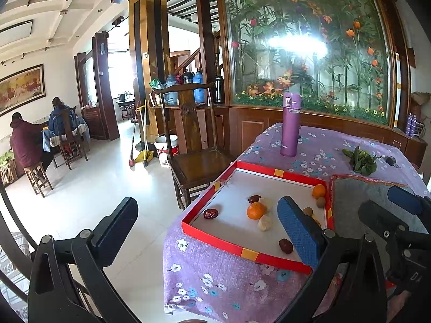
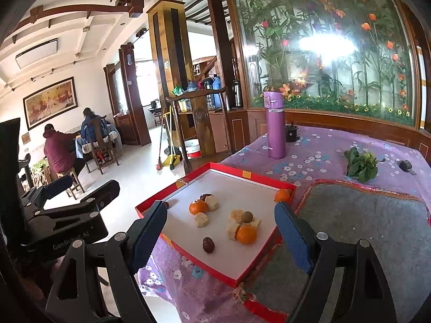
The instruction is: Organize fruits
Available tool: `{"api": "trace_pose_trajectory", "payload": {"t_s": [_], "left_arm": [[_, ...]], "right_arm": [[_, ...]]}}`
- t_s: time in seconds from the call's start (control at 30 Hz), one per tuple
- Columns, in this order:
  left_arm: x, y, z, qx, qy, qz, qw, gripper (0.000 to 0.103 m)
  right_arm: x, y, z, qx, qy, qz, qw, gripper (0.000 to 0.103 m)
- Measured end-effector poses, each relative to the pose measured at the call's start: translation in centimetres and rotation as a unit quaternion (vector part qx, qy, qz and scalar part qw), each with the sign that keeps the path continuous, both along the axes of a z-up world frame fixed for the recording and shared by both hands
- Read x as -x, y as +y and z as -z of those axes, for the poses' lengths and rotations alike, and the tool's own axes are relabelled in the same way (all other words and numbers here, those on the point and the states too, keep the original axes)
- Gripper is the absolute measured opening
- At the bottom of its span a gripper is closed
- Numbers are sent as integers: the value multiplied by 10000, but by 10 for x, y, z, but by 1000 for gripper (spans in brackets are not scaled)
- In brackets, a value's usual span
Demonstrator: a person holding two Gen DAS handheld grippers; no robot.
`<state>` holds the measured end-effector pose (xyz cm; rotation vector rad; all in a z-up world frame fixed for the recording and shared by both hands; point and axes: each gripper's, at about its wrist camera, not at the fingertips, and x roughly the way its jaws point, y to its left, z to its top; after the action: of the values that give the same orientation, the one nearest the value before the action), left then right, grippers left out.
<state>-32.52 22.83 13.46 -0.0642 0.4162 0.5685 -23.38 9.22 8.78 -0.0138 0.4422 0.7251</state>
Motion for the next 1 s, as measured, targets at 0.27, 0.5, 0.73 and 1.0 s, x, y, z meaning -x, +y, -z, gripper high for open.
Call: {"api": "trace_pose_trajectory", "payload": {"t_s": [0.27,0.5,0.73,1.0], "left_arm": [[9,-3,-1,-8,-47,24,10000,103],[12,-7,-1,-38,-8,130,9999,103],[16,-11,-8,-73,-103,218,9997,103],[18,-15,-13,-55,-164,331,9993,103]], "right_arm": [[1,-2,0,-23,27,3,10000,84],[3,0,1,-8,19,2,10000,84],[1,1,3,-12,85,-9,10000,84],[-1,1,4,0,115,-27,9999,84]]}}
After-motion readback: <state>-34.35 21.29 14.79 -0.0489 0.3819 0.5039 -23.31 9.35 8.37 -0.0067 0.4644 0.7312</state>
